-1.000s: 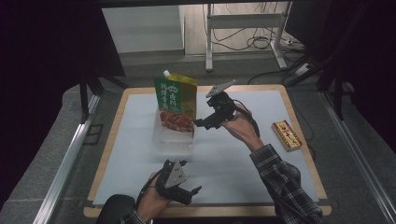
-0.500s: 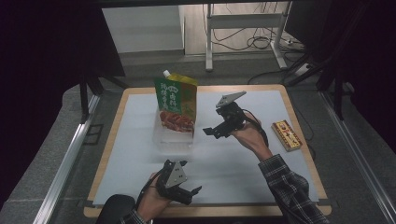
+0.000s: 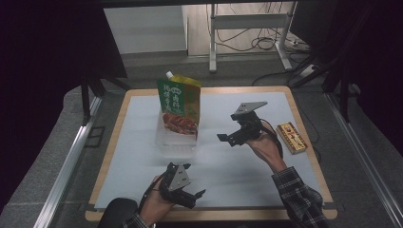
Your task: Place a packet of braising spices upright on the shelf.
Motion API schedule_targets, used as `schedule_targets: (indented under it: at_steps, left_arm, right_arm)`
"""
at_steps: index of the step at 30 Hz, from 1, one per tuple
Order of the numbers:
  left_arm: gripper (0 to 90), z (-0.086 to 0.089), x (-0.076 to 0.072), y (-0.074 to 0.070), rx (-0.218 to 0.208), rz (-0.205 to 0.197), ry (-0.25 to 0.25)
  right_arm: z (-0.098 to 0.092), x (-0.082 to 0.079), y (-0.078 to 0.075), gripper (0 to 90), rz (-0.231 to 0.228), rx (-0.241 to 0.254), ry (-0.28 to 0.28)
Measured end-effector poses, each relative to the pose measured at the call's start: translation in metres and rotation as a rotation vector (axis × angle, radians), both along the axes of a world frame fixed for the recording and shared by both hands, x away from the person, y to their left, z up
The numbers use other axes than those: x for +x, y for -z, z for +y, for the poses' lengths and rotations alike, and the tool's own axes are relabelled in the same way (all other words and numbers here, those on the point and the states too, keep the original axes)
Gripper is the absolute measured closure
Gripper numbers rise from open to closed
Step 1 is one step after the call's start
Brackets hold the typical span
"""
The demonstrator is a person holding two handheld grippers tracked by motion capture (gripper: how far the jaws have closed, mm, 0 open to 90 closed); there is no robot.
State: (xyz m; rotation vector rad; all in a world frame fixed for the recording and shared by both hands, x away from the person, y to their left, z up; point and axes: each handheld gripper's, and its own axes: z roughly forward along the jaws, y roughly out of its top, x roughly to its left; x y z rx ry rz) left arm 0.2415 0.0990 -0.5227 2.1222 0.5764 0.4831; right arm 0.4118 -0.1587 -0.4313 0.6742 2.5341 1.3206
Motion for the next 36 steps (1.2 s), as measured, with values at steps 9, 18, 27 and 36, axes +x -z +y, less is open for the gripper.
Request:
schedule_targets:
  at_steps: [9, 18, 27, 36]
  left_arm:
    - [3.9, 0.000, 0.000, 0.000, 0.000, 0.001, 0.001]
    - [3.9, 0.000, -0.001, -0.001, 0.003, -0.002, 0.004]
    - [3.9, 0.000, -0.001, 0.000, -0.006, 0.000, 0.002]
    - [3.9, 0.000, -0.001, 0.000, -0.007, -0.001, 0.003]
  right_arm:
    - [-0.020, -0.005, 0.007, 0.0, 0.020, -0.001, 0.048]
    - [-0.043, -0.005, 0.017, 0.0, 0.020, -0.045, 0.143]
    - [-0.056, 0.000, 0.027, 0.0, 0.036, -0.087, 0.177]
    - [-0.072, 0.007, 0.036, 0.0, 0.046, -0.097, 0.222]
